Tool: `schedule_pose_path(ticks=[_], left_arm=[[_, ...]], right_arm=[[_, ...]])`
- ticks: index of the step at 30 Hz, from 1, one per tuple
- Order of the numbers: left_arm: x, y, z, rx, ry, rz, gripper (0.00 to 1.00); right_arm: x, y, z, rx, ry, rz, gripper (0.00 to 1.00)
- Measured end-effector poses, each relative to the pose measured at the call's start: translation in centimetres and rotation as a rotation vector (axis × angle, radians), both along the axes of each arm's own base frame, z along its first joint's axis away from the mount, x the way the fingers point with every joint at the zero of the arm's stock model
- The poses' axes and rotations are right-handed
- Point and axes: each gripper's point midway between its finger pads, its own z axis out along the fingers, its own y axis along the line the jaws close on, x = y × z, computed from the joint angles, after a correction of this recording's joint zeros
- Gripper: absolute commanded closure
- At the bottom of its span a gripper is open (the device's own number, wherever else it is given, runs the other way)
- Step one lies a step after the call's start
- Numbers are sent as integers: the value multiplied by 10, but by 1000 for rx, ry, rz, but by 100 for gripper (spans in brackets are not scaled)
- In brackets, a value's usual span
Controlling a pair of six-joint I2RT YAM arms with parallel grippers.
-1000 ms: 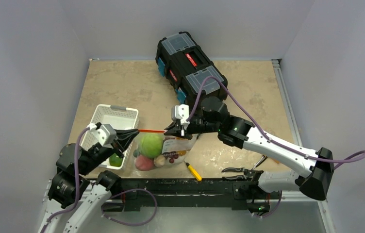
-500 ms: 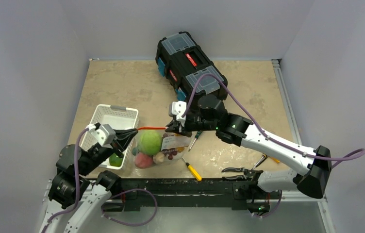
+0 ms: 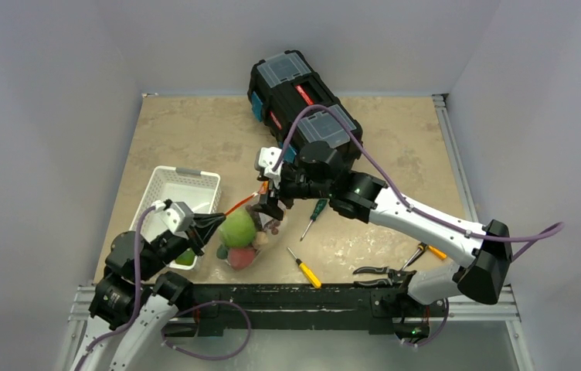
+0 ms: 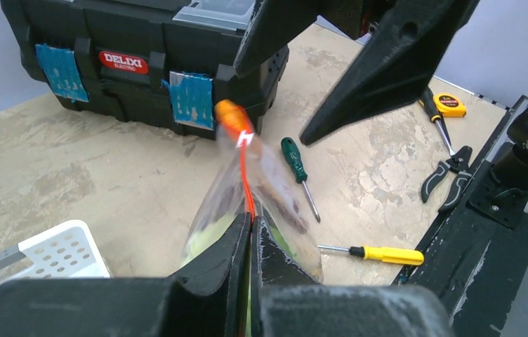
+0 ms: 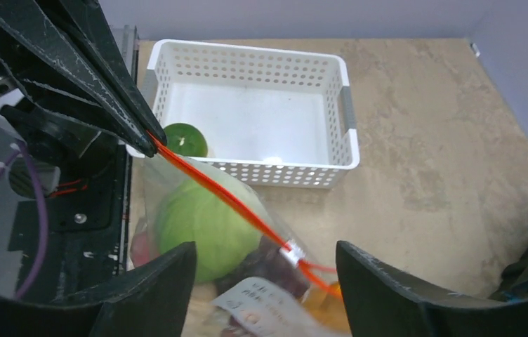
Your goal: Place the food in the zip-top bag and seal the zipper
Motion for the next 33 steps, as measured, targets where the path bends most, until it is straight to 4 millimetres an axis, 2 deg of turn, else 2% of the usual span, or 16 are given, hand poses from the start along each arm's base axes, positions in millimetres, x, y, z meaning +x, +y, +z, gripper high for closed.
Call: schedule_pose_path(ticks=[3, 7, 9, 12, 14, 17, 19, 23, 25, 27, 30, 33], left_arm=[[-2, 1, -1, -7, -15, -1, 100], [-5, 1, -2, -11, -25, -9, 100], [-6, 0, -2, -11, -26, -18, 100], [-8, -2, -1, -12, -27, -35, 100], [-10, -4, -1, -13, -27, -48, 100], [-13, -6, -1, -14, -28, -70, 100], [-14, -8, 0, -15, -29, -81, 100], [-18, -11, 0, -16, -31, -114, 100], [-20, -13, 0, -15, -30, -126, 100], [-21, -14, 0, -15, -28, -137, 100], [-22, -16, -1, -14, -24, -150, 100], [-23, -17, -1, -11, -18, -159, 100]], right_arm=[[-3, 0, -6, 18, 57, -21, 14], [3, -18, -9, 60, 143, -98, 12], [20, -34, -1, 117, 205, -181, 12], [58, -58, 14, 231, 305, -347, 12], [72, -65, 17, 293, 395, -434, 11], [75, -56, 6, 331, 563, -498, 8], [78, -44, -13, 325, 694, -538, 8], [84, -35, -48, 277, 834, -624, 6], [87, -36, -55, 263, 860, -664, 7], [90, -38, -52, 264, 864, -697, 8], [97, -39, -37, 274, 866, -780, 8], [99, -28, -19, 269, 862, -867, 8]])
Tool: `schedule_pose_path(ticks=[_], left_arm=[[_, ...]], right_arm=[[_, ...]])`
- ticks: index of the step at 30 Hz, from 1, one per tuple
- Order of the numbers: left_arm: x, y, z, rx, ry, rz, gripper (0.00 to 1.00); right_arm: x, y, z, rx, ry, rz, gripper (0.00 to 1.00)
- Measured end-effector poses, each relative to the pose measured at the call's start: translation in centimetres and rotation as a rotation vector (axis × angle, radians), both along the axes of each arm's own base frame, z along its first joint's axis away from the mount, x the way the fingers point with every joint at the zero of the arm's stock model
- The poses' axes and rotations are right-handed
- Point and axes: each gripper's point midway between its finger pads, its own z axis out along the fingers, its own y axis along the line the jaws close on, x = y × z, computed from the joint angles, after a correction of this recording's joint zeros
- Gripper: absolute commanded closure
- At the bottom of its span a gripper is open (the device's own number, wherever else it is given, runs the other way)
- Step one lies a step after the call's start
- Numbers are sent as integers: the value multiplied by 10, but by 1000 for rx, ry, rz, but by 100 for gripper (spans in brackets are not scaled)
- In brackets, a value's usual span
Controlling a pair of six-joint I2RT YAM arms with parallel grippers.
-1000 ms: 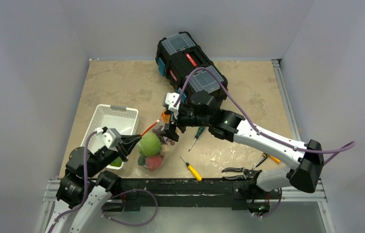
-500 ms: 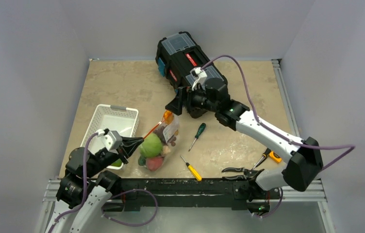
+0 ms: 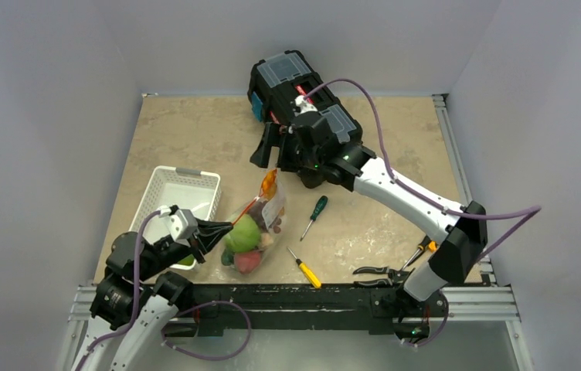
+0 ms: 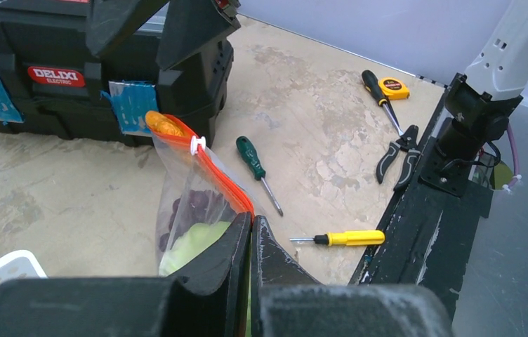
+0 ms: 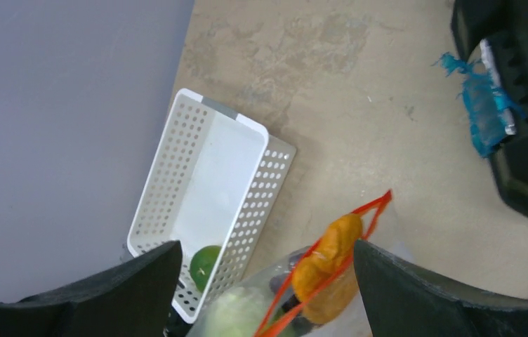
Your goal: Place the food in the zip-top bag and seal the zipper
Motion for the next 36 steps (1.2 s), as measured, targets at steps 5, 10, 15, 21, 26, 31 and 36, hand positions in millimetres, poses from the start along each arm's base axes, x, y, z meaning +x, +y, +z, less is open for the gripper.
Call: schedule_pose_path(ticks=[5, 10, 15, 21, 26, 31, 36], left_arm=[[1, -3, 0, 7, 14, -15, 100], [1, -4, 2, 14, 20, -21, 100], [-1, -4, 4, 15, 19, -28, 100], [-3, -5, 4, 15, 19, -39, 100], [-4, -6, 4, 17, 22, -48, 100], [-4, -8, 4, 22, 32, -63, 100], [-5, -10, 5, 26, 42, -75, 100]], right_arm=[[-41, 33, 4, -44, 67, -5, 23], [-64, 32, -20, -93, 149, -57, 25], [-67, 24, -34, -133, 167, -122, 34], [-78, 28, -37, -140, 169, -125, 36], [-87, 33, -36, -140, 164, -118, 42], [-93, 37, -39, -144, 170, -112, 57], [-91, 37, -44, -156, 163, -132, 96]])
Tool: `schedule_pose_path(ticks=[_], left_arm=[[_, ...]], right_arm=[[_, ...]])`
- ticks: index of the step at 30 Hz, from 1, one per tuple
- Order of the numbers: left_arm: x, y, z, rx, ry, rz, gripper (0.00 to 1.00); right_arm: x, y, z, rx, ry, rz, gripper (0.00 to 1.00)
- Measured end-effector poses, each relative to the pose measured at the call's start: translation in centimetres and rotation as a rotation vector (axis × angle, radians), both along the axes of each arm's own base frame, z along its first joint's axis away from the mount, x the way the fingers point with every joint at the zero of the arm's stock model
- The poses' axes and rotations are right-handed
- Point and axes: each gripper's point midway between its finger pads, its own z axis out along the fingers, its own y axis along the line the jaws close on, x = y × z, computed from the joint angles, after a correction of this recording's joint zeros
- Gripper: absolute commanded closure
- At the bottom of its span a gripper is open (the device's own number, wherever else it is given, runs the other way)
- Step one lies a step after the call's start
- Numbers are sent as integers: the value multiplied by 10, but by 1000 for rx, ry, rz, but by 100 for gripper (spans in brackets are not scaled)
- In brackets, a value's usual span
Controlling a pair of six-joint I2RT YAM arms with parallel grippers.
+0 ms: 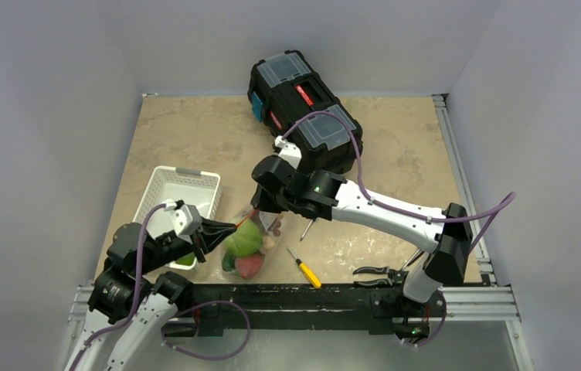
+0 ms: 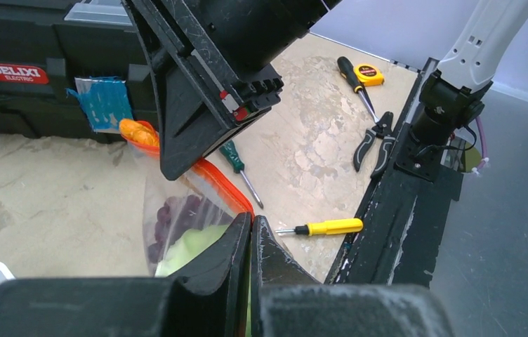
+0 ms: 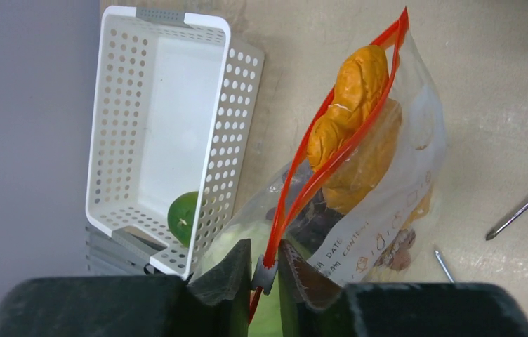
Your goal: Place the food in the zip-top bag and seal the zipper
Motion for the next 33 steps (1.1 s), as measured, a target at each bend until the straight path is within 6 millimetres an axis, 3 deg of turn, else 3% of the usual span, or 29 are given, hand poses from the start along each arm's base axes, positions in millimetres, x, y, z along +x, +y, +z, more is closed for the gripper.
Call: schedule_pose_path(ticks=[1, 3, 5, 7, 9, 11, 16, 19, 25, 33], left_arm=[[-1, 0, 0, 3, 7, -3, 100], [-2, 0, 0, 16, 30, -4, 85], [-2, 2, 1, 38, 54, 1, 60], [0, 6, 5, 73, 78, 28, 46], [2, 12, 13, 96, 97, 66, 26], [5, 18, 28, 112, 102, 104, 16], [10, 22, 69, 73, 117, 158, 16], [20, 15, 79, 52, 164, 166, 18], [41, -1, 43, 91, 305, 166, 22], [38, -26, 19, 220, 304, 137, 23]], right_arm=[[0, 0, 0, -1, -2, -1, 100], [1, 0, 1, 5, -1, -5, 100], [1, 1, 1, 5, -9, -8, 100], [2, 0, 2, 3, -15, -14, 100], [3, 1, 2, 4, -19, -17, 100], [4, 1, 3, 7, -24, -20, 100], [8, 0, 5, 6, -42, -36, 100], [10, 1, 7, 13, -52, -42, 100], [13, 3, 10, 27, -65, -50, 100], [14, 4, 13, 32, -72, -56, 100]])
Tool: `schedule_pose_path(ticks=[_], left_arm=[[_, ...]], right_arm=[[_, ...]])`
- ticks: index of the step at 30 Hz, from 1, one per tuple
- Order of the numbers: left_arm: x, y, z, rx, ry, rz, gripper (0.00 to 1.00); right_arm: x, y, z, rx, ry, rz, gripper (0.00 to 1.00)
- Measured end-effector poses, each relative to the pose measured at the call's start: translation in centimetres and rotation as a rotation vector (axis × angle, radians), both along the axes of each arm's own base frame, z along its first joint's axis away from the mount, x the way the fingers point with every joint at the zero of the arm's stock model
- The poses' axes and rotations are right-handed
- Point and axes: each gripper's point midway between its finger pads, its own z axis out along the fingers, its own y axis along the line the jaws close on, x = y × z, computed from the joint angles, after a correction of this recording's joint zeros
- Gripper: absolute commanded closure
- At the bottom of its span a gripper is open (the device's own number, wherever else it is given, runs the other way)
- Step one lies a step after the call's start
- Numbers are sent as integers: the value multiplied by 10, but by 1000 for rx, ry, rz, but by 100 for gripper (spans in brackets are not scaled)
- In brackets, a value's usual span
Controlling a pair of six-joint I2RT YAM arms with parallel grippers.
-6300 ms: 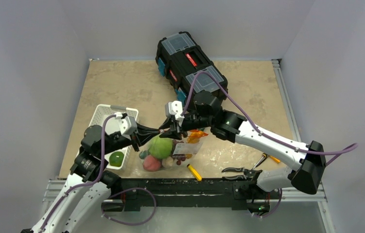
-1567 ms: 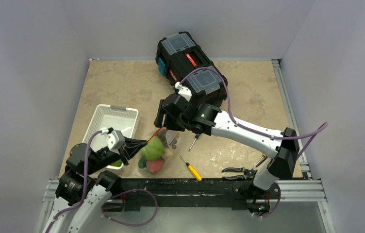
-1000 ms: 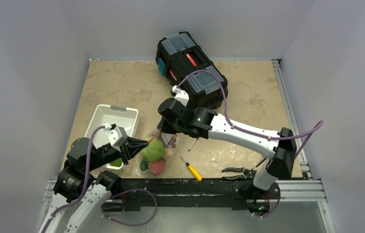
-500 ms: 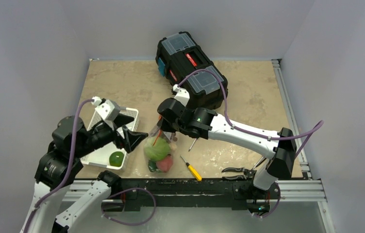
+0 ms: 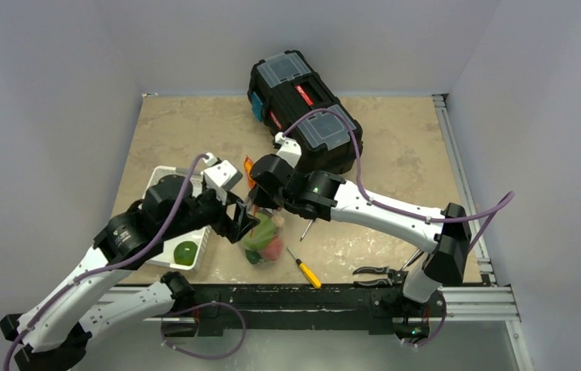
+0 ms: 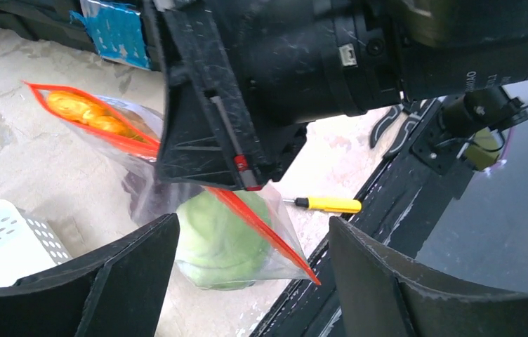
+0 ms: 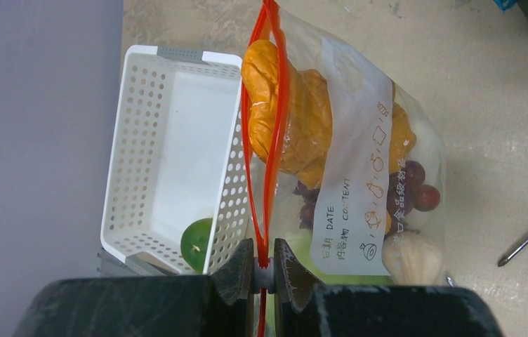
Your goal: Place the food in the zip-top bag and seal the zipper
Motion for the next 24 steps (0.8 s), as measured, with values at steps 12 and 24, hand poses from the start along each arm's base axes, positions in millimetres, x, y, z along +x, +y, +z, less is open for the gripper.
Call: schedule_pose_path(ticks=[12, 24], left_arm=[[7, -7, -44, 199, -49, 123, 45], [24, 7, -64, 375, -93, 317, 100]], right_arm=[[2, 4, 0, 34, 25, -24, 100], [18, -4, 1, 54, 35, -80, 84]])
